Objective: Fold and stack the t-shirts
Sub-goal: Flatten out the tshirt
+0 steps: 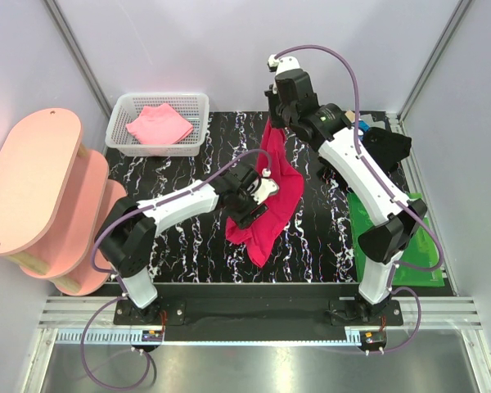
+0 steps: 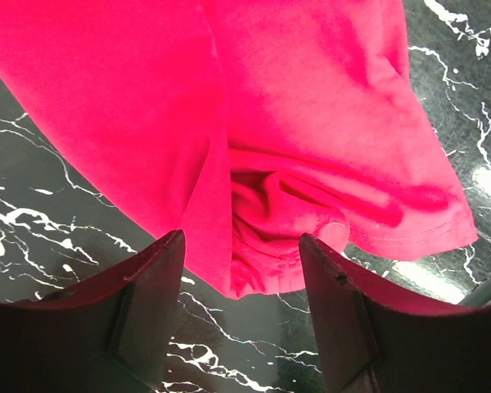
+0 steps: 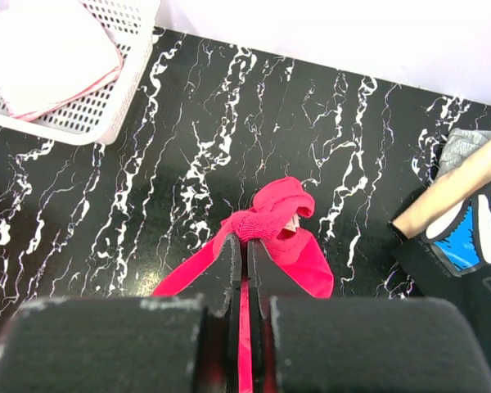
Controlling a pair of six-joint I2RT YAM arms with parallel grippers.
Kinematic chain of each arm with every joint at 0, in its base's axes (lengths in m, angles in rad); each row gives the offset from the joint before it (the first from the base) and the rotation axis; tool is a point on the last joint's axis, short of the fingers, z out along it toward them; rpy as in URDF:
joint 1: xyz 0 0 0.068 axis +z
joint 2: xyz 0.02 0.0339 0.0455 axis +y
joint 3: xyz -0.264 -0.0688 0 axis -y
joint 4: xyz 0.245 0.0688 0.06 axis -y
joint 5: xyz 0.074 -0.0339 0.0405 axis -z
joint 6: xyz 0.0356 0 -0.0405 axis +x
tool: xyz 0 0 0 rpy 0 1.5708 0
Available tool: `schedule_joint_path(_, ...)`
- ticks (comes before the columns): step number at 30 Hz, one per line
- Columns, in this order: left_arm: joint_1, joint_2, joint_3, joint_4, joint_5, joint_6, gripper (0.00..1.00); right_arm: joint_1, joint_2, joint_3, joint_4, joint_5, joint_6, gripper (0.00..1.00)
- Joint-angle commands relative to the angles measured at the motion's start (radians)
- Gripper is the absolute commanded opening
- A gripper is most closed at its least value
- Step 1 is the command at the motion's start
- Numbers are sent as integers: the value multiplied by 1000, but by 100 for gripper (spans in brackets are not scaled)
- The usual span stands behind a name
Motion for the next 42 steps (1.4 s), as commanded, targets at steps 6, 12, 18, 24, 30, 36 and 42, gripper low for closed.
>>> schedule_joint_path(6,-29,0,-22,-4,40,-12,61,-11,-52,-10,68,-16,21,0)
schedule_joint_path(12,-40,8,-29,-9,36,-14,59,-13,-54,-13,69,-19,22,0)
schedule_joint_path(18,-39,28,-36,-7,30,-14,55,-14,-60,-13,71,-19,24,0)
schedule_joint_path(24,-38,48,-21,-10,32,-9,35,-16,-67,-29,74,-19,27,0)
schedule_joint_path(30,-38,63,-9,-15,33,-2,12,-17,-78,-50,80,-21,27,0)
schedule_joint_path(36,-3,23,24,-38,-37,20,0,-17,-86,-53,85,-15,21,0)
schedule_joint_path(42,250,-165,175,-140,-108,84,0,-23,-116,-46,85,8,8,0)
